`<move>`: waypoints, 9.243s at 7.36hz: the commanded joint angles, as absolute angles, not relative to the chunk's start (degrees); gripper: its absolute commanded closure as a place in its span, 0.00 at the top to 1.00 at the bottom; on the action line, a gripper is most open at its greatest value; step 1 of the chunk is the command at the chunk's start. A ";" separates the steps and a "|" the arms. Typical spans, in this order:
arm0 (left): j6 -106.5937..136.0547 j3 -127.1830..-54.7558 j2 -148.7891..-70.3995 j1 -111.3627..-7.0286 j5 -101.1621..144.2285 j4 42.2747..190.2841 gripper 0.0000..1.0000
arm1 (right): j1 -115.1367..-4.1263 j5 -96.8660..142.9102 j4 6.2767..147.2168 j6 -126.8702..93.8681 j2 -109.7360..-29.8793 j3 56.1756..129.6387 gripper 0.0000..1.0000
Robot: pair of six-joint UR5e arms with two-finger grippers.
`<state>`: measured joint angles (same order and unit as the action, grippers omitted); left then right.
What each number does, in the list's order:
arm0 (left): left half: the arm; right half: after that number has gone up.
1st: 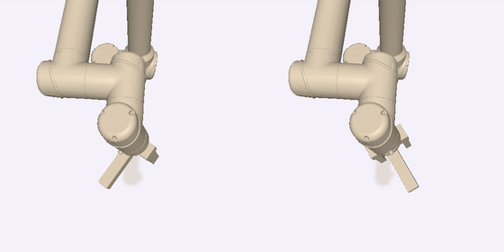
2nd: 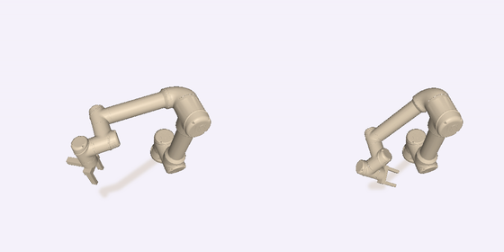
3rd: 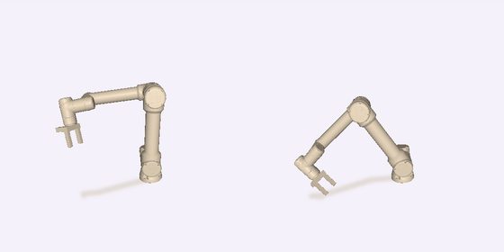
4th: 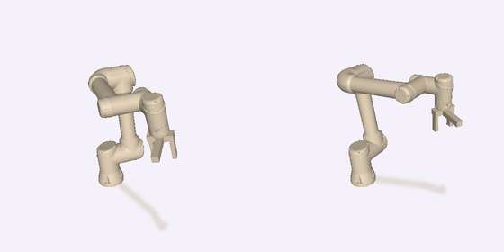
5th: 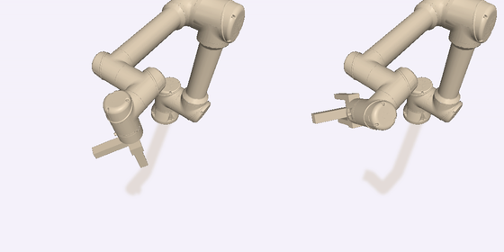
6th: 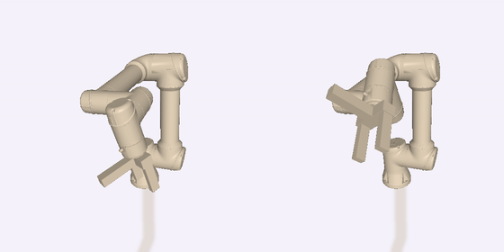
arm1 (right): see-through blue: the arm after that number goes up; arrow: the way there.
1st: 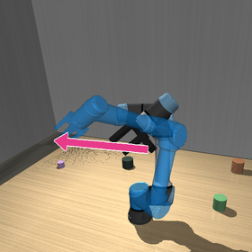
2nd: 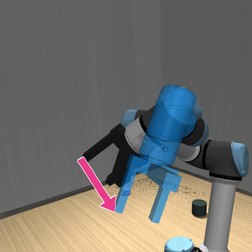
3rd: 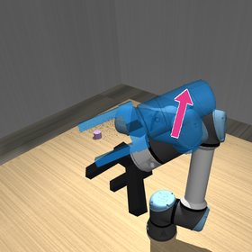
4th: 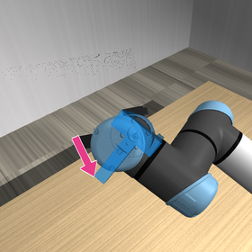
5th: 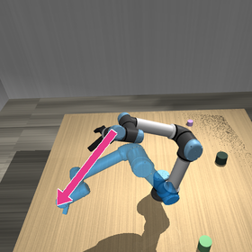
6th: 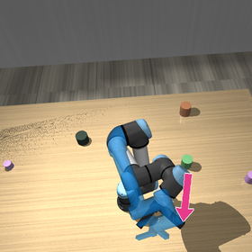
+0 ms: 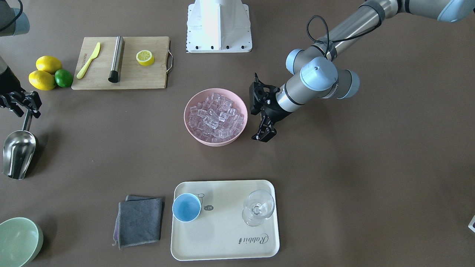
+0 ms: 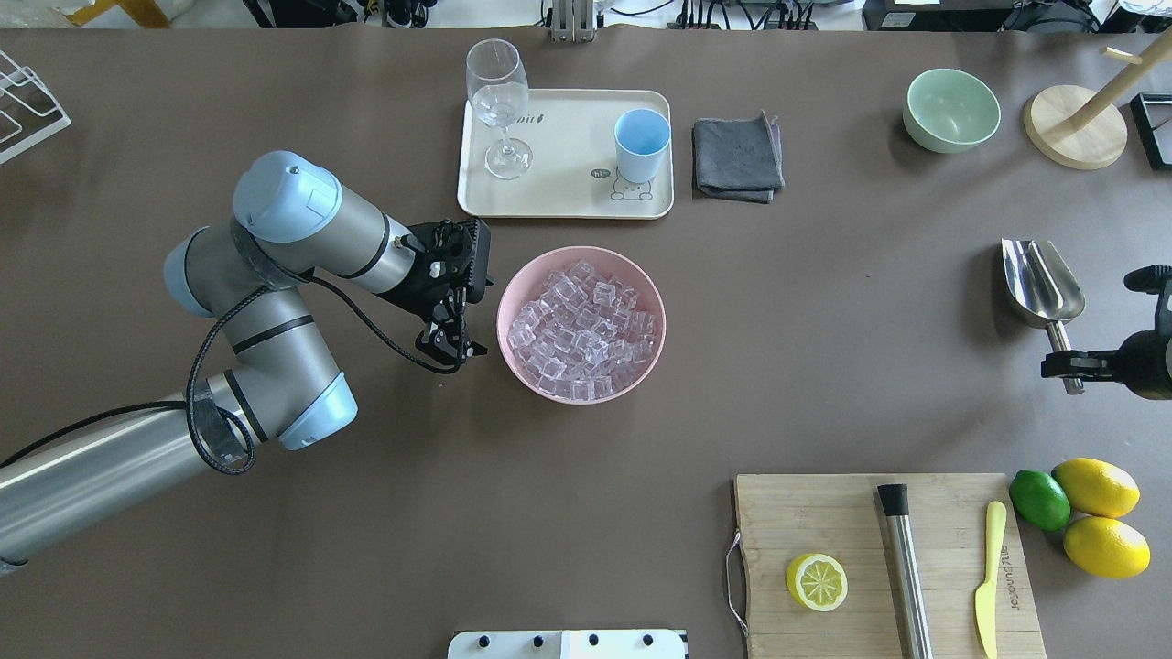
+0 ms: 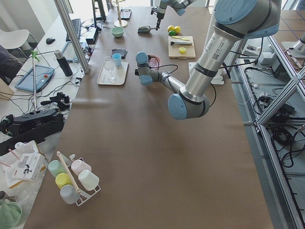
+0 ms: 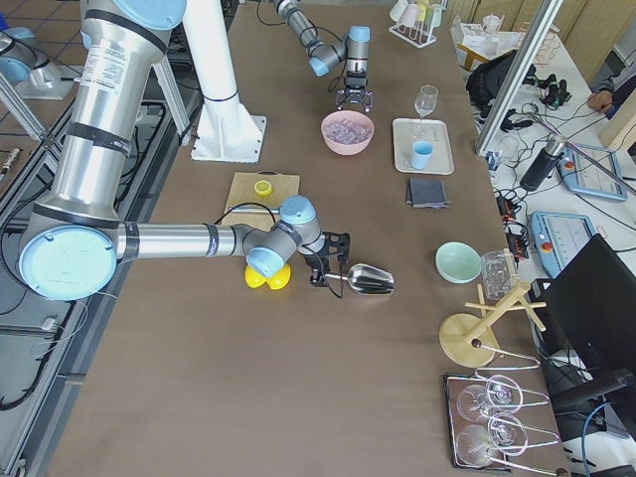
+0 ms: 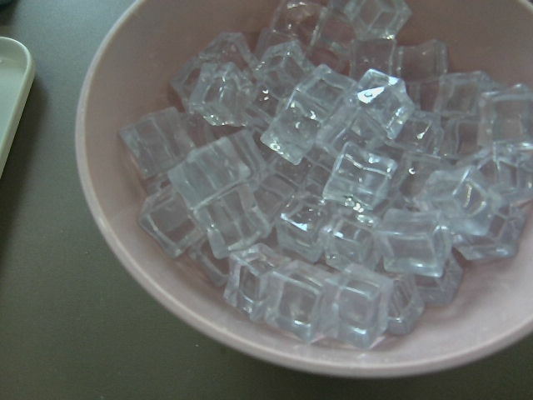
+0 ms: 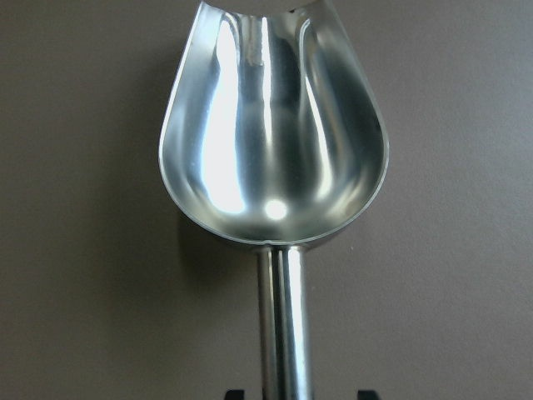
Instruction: Put ice in cup with scoop
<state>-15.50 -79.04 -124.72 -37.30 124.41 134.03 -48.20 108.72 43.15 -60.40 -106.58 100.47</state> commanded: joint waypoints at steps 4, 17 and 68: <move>-14.94 -78.75 -125.25 -36.04 122.62 135.78 0.99 | -47.63 110.37 41.66 -58.72 -109.33 103.17 0.00; -14.41 -78.75 -124.80 -35.60 122.34 136.41 0.99 | -65.05 123.84 78.88 8.30 -95.48 121.54 0.00; -13.27 -79.28 -124.19 -36.03 122.34 136.23 0.99 | -28.21 92.20 106.29 6.77 -53.86 106.96 0.00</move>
